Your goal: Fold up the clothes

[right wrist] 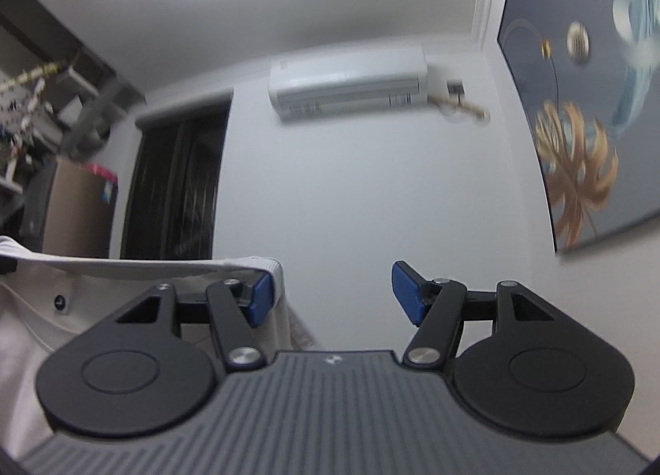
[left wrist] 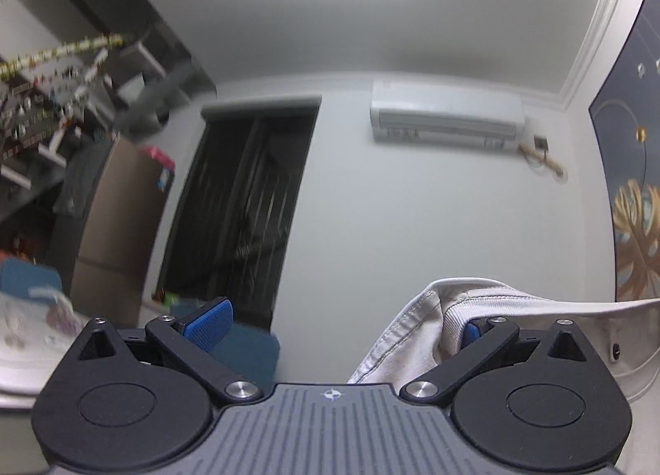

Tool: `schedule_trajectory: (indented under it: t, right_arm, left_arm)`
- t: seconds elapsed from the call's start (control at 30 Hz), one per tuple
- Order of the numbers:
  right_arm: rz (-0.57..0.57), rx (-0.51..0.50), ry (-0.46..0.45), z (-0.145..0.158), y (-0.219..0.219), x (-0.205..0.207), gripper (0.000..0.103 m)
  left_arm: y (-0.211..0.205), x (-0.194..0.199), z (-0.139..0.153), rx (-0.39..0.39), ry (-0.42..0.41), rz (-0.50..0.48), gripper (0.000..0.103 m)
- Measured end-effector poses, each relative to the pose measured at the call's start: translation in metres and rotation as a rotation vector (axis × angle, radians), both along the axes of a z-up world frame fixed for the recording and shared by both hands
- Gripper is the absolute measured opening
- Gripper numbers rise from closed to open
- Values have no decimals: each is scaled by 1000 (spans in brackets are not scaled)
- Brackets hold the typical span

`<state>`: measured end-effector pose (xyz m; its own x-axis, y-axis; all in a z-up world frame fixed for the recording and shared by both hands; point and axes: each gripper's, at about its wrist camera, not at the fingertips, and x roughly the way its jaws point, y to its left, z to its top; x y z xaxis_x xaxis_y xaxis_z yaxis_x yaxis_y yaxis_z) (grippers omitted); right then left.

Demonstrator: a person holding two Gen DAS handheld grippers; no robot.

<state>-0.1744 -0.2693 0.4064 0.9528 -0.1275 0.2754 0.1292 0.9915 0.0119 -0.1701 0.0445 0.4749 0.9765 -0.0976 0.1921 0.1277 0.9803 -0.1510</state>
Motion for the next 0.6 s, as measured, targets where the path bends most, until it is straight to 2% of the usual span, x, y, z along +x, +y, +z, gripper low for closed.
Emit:
schedule_trajectory:
  t: [0.13, 0.23, 0.3, 0.37, 0.47, 0.6]
  right_arm:
    - [-6, 31, 135, -70, -9, 60, 63]
    - [-28, 38, 235, -113, -10, 126, 63]
    - [-45, 59, 290, -140, -13, 181, 64]
    - [-56, 79, 348, -169, -18, 245, 63]
    - [-77, 54, 407, -226, -19, 343, 63]
    - [-93, 20, 467, -312, -21, 455, 63]
  left_arm:
    - [12, 104, -85, 6, 122, -26, 103]
    - [14, 192, -143, 19, 191, -54, 103]
    - [7, 258, -178, 40, 258, -48, 103]
    - [2, 332, -217, 28, 343, -31, 103]
    - [-5, 433, -284, 14, 429, 19, 103]
    - [-17, 550, -378, 73, 529, 70, 103]
